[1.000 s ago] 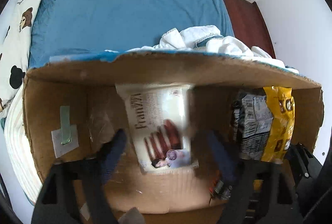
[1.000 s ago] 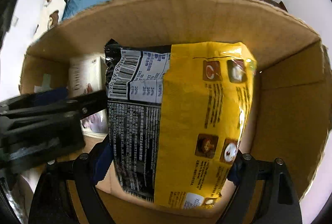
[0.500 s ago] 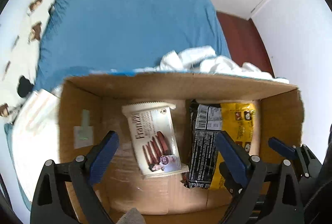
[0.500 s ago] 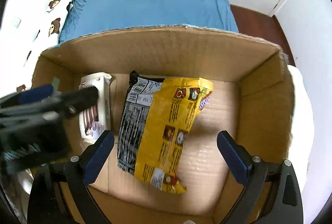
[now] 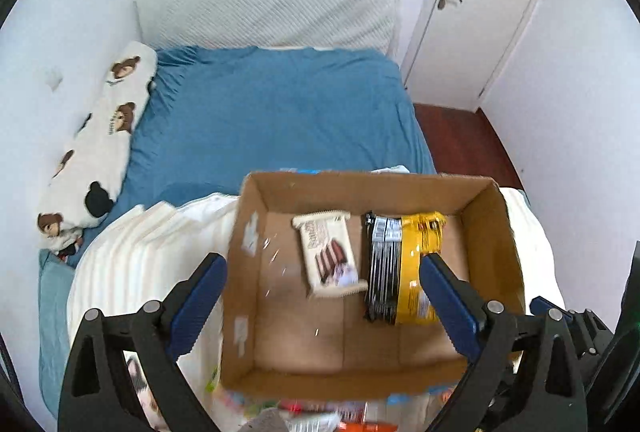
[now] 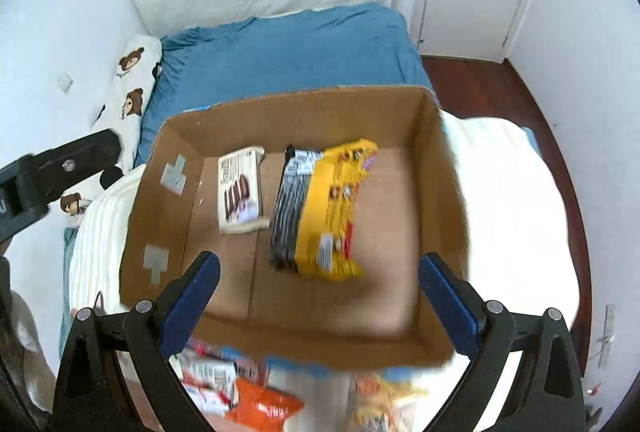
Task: Organize snacks
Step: 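Grasp the orange chip bag with left tool while right tool grasps yellow cracker bag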
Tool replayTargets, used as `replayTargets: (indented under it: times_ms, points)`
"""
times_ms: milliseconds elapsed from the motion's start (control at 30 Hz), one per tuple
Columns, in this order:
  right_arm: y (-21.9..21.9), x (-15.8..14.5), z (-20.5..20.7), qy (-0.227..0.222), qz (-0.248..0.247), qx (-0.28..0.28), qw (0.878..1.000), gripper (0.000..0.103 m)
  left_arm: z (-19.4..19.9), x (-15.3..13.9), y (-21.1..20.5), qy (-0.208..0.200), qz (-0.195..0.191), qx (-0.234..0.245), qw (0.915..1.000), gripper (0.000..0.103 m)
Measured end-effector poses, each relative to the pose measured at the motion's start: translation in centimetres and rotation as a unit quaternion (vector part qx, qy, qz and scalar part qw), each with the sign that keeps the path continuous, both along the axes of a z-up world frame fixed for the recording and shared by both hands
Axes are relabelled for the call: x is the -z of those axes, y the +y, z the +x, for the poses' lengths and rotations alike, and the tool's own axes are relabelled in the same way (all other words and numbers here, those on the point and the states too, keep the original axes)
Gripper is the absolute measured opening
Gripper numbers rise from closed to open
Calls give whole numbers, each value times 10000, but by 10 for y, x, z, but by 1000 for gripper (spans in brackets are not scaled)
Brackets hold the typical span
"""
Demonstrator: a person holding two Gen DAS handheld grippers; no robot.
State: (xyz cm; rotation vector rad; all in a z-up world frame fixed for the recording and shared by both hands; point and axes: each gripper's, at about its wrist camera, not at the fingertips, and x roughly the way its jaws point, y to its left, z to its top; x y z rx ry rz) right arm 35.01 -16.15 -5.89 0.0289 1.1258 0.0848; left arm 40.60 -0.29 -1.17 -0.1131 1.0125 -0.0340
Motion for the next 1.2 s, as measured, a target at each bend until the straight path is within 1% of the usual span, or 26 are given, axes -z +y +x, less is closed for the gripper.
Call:
replayTargets:
  times_ms: [33, 67, 167, 233, 267, 367, 433, 500, 633, 733, 833, 967, 1000, 1033, 1067, 1133, 1167, 1200]
  points:
    - [-3, -2, -15, -32, 28, 9, 10000, 101, -11, -1, 0, -29, 28, -8, 10000, 99]
    - [-5, -3, -26, -47, 22, 17, 10000, 101, -30, -1, -1, -71, 79, -49, 9999, 99]
    - [-15, 1, -67, 21, 11, 48, 10000, 101, -68, 7, -3, -19, 196, -143, 9997, 99]
    - [-23, 12, -93, 181, 61, 113, 9998, 101, -91, 22, -7, 122, 245, -160, 9995, 99]
    - [-25, 20, -101, 241, 76, 125, 9996, 101, -104, 35, -13, 277, 332, -110, 9990, 99]
    - [-32, 45, -127, 421, -8, 174, 9990, 101, -128, 67, -23, 633, 474, -16, 9969, 99]
    - [-40, 62, -139, 589, -26, 238, 9980, 101, -140, 96, -29, 963, 410, 27, 9945, 99]
    - [-46, 77, -146, 732, -43, 307, 9968, 101, -150, 127, -37, 1324, 357, 83, 9905, 99]
    - [-55, 103, -150, 887, -255, 415, 9949, 101, -164, 176, -58, 1739, 562, 290, 9827, 99]
    - [-63, 122, -145, 994, -369, 531, 9929, 101, -162, 206, -69, 2010, 585, 393, 9771, 99]
    - [-69, 140, -135, 1157, -457, 632, 9902, 101, -156, 225, -81, 2119, 526, 463, 9748, 99]
    - [-69, 160, -123, 1341, -420, 671, 9878, 101, -149, 234, -97, 2132, 537, 533, 9741, 98]
    - [-68, 165, -121, 1388, -396, 659, 9873, 101, -147, 236, -103, 2125, 622, 575, 9735, 93]
    - [-67, 170, -120, 1432, -402, 652, 9867, 101, -146, 238, -109, 2122, 682, 621, 9729, 92]
    - [-66, 173, -119, 1458, -427, 651, 9862, 98, -146, 239, -113, 2110, 726, 620, 9728, 91]
    - [-66, 179, -119, 1475, -453, 646, 9859, 89, -146, 240, -118, 2101, 660, 670, 9731, 74]
    - [-66, 180, -119, 1468, -499, 652, 9858, 78, -147, 242, -121, 2151, 647, 679, 9721, 61]
    - [-65, 181, -120, 1465, -553, 650, 9855, 69, -148, 244, -122, 2214, 642, 662, 9708, 59]
